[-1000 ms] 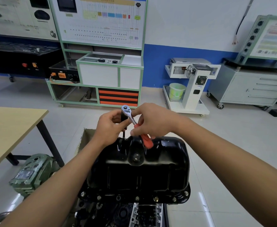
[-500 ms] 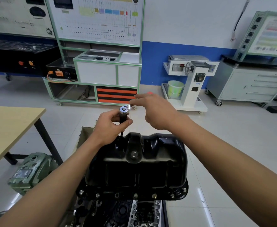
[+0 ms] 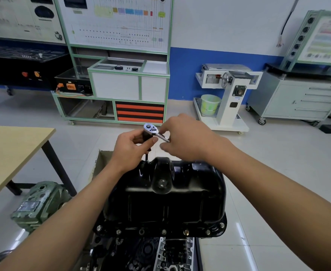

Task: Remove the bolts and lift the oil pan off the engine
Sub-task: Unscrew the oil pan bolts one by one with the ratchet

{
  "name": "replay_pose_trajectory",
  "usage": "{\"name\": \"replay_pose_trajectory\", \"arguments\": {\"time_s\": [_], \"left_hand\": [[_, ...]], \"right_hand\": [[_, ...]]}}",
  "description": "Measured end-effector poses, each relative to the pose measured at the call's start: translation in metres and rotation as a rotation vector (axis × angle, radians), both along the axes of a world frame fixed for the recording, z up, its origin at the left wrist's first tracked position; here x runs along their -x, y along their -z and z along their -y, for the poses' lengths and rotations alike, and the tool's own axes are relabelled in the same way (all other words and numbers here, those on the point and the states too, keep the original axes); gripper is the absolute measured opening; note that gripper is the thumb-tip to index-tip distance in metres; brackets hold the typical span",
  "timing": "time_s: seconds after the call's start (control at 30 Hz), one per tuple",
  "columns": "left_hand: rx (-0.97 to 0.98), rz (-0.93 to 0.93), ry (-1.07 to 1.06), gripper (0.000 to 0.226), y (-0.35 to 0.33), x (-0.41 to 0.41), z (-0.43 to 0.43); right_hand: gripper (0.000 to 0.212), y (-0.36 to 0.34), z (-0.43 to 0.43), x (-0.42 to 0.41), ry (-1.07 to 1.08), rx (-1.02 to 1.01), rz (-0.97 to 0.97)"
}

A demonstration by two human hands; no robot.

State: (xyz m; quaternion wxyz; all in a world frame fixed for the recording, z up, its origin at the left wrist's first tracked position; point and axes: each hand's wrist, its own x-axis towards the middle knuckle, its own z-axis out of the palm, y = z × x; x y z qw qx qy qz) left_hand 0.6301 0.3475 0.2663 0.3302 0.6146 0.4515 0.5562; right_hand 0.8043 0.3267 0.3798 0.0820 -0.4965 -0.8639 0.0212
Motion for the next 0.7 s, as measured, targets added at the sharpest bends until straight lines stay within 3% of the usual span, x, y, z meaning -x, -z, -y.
{"name": "replay_pose_trajectory", "arguments": {"time_s": [0.2,0.4,0.6,0.7], "left_hand": [[-0.043,-0.012,0.016,0.014,0.001,0.002,0.001],[-0.019,-0.045,0.023,0.009,0.002,0.001,-0.001],[0.005,-0.057,0.037,0.021,0.002,0.001,0.000],[-0.001,-0.077,0.059,0.023,0.000,0.001,0.002]], "right_hand": [[0.027,0.000,0.014,0.014,-0.068,0.123,-0.101],[0.019,-0.009,-0.001,0.002,-0.003,0.178,0.028],[0.046,-0.002,-0.018,-0.005,0.067,-0.081,0.121],[0.059,0.003,-0.027,-0.008,0.061,-0.090,0.067]]}}
